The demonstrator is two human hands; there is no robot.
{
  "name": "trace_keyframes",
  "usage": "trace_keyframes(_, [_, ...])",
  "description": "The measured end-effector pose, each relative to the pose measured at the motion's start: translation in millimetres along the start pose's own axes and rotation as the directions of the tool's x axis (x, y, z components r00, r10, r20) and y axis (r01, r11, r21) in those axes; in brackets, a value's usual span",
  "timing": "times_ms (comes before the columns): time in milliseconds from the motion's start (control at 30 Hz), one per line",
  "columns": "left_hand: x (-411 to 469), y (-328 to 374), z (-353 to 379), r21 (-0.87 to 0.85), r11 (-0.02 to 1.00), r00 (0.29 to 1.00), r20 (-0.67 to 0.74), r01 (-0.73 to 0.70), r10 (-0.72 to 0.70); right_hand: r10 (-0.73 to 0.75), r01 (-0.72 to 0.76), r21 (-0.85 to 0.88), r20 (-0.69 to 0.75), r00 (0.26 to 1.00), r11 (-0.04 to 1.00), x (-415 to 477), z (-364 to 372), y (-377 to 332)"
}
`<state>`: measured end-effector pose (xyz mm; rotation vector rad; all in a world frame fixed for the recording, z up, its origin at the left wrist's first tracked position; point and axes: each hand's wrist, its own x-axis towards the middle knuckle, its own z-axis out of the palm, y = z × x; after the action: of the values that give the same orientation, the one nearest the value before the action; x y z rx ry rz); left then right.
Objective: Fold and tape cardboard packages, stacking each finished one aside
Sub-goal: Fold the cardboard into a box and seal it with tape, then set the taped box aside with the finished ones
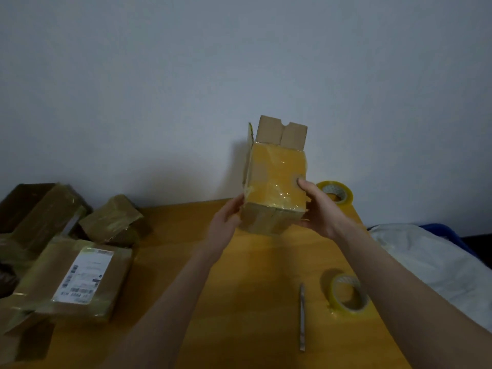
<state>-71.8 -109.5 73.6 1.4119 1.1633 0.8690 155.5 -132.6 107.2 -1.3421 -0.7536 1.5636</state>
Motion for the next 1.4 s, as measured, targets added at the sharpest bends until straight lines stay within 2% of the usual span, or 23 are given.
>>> trace_keyframes(67, [2, 15, 13, -0.112, 0.989, 0.995, -0.008, 0.098, -0.1, -0.032, 0.032, -0.022, -0.023, 0.999, 0.999, -1, -13, 0])
trace_keyframes(133, [7, 22, 29, -0.141, 0.976, 0.986, 0.008, 0.166, -0.167, -0.069, 0.069, -0.082, -0.003, 0.998, 0.994, 0, -27, 0])
trace_keyframes(233, [15, 19, 56, -0.168, 0.969, 0.983, 0.056, 0.183, -0.176, -0.118, 0.123, -0.247, 0.036, 0.992, 0.961, 1, -50, 4])
trace_keyframes(333, [23, 13, 87, -0.17, 0.965, 0.978, 0.09, 0.2, -0.187, -0.175, 0.165, -0.386, 0.011, 0.985, 0.908, 5, -76, 13])
trace_keyframes(500, [32, -6, 143, -0.117, 0.972, 0.979, -0.004, 0.203, -0.205, -0.216, 0.127, -0.553, -0.099, 0.971, 0.823, 24, -122, 48])
trace_keyframes(633, [39, -20, 180, 0.086, 0.963, 0.959, -0.148, 0.254, -0.24, -0.118, 0.035, -0.546, -0.118, 0.986, 0.837, 33, -145, 70])
trace_keyframes(733, [41, -33, 190, 0.292, 0.887, 0.932, -0.174, 0.357, -0.318, -0.058, -0.043, -0.569, -0.159, 0.986, 0.821, 37, -162, 70])
trace_keyframes(800, [40, -37, 184, 0.364, 0.83, 0.906, -0.188, 0.423, -0.379, -0.161, -0.053, -0.618, -0.285, 0.945, 0.784, 44, -173, 57])
trace_keyframes(867, [35, -35, 173, 0.378, 0.813, 0.893, -0.262, 0.443, -0.364, -0.299, -0.018, -0.642, -0.382, 0.874, 0.767, 55, -173, 33])
trace_keyframes(900, [32, -31, 166, 0.376, 0.814, 0.887, -0.316, 0.442, -0.336, -0.367, 0.025, -0.662, -0.383, 0.848, 0.749, 59, -166, 20])
trace_keyframes(1000, [21, -22, 135, 0.399, 0.797, 0.854, -0.451, 0.454, -0.261, -0.533, 0.205, -0.725, -0.256, 0.806, 0.657, 66, -114, -6])
trace_keyframes(1067, [12, -18, 108, 0.42, 0.772, 0.825, -0.516, 0.478, -0.23, -0.576, 0.316, -0.735, -0.123, 0.808, 0.6, 62, -65, -6])
trace_keyframes(1133, [-1, -16, 79, 0.418, 0.75, 0.787, -0.579, 0.513, -0.216, -0.533, 0.369, -0.731, 0.009, 0.846, 0.574, 57, -15, 5])
trace_keyframes(1233, [-27, -17, 34, 0.407, 0.734, 0.722, -0.672, 0.544, -0.163, -0.368, 0.356, -0.756, 0.163, 0.915, 0.549, 53, 51, 31])
trace_keyframes(1400, [-64, -21, -48, 0.467, 0.699, 0.615, -0.787, 0.542, 0.048, -0.192, 0.334, -0.771, 0.273, 0.943, 0.542, 44, 145, 69])
